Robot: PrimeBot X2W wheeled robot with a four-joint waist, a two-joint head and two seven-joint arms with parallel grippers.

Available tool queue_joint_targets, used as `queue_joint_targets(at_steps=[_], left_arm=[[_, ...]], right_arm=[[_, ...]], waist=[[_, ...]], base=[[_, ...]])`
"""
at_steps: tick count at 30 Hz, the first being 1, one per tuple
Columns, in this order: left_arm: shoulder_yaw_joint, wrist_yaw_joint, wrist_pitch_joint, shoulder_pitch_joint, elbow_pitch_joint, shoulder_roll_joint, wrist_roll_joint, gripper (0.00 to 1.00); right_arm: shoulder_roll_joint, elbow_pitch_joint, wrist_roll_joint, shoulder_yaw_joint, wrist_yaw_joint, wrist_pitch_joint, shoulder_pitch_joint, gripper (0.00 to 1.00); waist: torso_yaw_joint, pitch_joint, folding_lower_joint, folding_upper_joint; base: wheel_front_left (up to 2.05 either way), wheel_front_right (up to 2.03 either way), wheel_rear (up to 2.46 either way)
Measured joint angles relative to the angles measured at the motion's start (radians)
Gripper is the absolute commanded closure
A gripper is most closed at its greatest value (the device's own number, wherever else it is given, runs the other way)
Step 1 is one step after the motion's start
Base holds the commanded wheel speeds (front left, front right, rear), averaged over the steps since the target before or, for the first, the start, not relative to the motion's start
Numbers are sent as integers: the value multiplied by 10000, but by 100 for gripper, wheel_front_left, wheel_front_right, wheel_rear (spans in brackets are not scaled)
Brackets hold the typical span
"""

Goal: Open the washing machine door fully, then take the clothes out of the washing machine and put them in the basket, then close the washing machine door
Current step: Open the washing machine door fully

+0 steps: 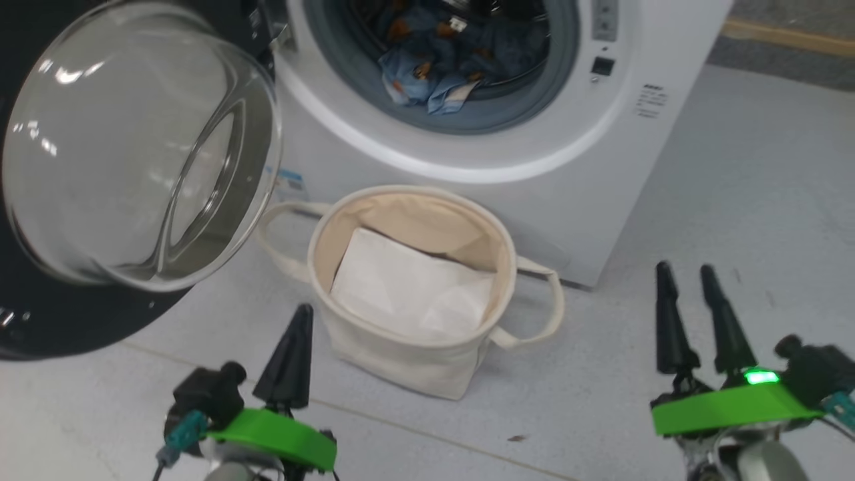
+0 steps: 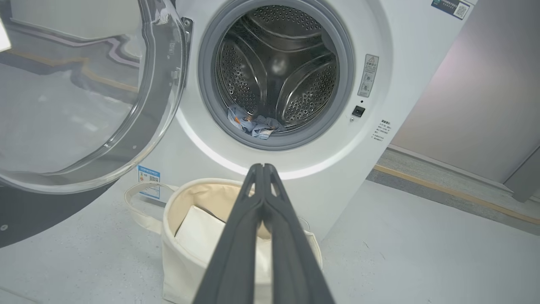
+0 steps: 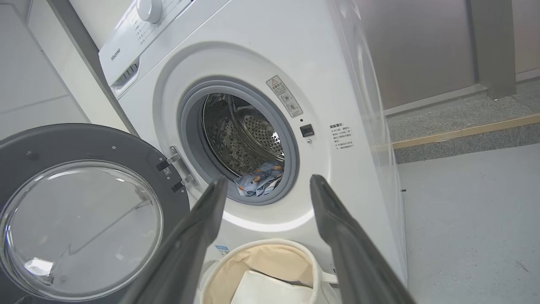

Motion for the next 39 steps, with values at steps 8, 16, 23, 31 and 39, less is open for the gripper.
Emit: queue_joint_targets(at_steps=[8,16,23,31,39], left_arm=[[-280,-98,0,691,435,121,-50,0],[261,412,0,993,205,140,431,0],[368,410,0,1283,10,100,899,0],[573,581,0,1287,-104,31,1243,0],[639,600,0,1287,-109,-12,1243,0]], right_arm=[[33,128,-96,297,0,0,295,0],[33,328,-370,454,0,0,587,0],[35,604,-529,531,0,0,667,0],[35,1450,-732,410,0,0,666,0],[35,1557,-729,297,0,0,633,0]], waist=[[-602,-500,0,0],[-992,-741,0,0],[-1043,-758,0,0],[-1036,-747,0,0],[-1049,-627,0,0]], base=[[0,0,0],[0,0,0],[0,0,0],[0,0,0],[0,0,0]])
